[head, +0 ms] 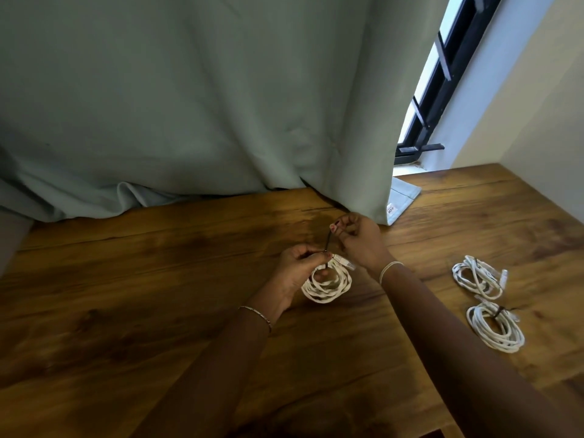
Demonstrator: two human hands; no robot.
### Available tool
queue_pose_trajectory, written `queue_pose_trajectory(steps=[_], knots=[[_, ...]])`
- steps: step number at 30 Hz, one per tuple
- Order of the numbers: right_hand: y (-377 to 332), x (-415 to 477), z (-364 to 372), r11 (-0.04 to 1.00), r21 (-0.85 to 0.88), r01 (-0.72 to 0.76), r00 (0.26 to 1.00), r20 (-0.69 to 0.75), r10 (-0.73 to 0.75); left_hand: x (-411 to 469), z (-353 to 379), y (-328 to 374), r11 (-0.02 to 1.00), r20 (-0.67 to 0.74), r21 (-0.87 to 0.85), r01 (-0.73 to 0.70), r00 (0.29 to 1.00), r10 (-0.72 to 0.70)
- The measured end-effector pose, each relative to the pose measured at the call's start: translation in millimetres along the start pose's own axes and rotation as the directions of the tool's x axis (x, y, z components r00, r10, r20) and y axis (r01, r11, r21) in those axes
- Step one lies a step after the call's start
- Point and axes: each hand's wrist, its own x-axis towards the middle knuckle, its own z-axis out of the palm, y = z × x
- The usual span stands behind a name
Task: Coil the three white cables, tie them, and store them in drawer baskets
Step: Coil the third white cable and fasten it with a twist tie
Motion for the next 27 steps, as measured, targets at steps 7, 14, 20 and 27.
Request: queue_pose_trajectory(steps=[7,14,20,27], knots=[[-8.0,-20.4,-13.0,1.0,-0.006,0.003,1.0,-0.01,-0.003,-17.8,8.0,-1.3,0.998,0.077,-0.036,-0.056,0.995,0.058],[-10.5,-47.0,-20.0,0.997,-0.066,0.039,0.991,-0.122,-0.047,-34.5,14.7,0.9,0.996,0.115,0.034,-0.084,0.99,0.079],[-5.1,-73.9,-25.0,0.998,-0.069,-0.01,0.984,-0.176,-0.002,-56.8,19.4,-4.6,0.995,0.185,0.075,-0.067,0.981,0.052],[5.1,-103.5,-50.9,0.922,0.17,-0.348,0.934,-0.026,0.357,-76.7,23.6,-12.0,0.988,0.384,0.118,-0.099,0.922,0.047]])
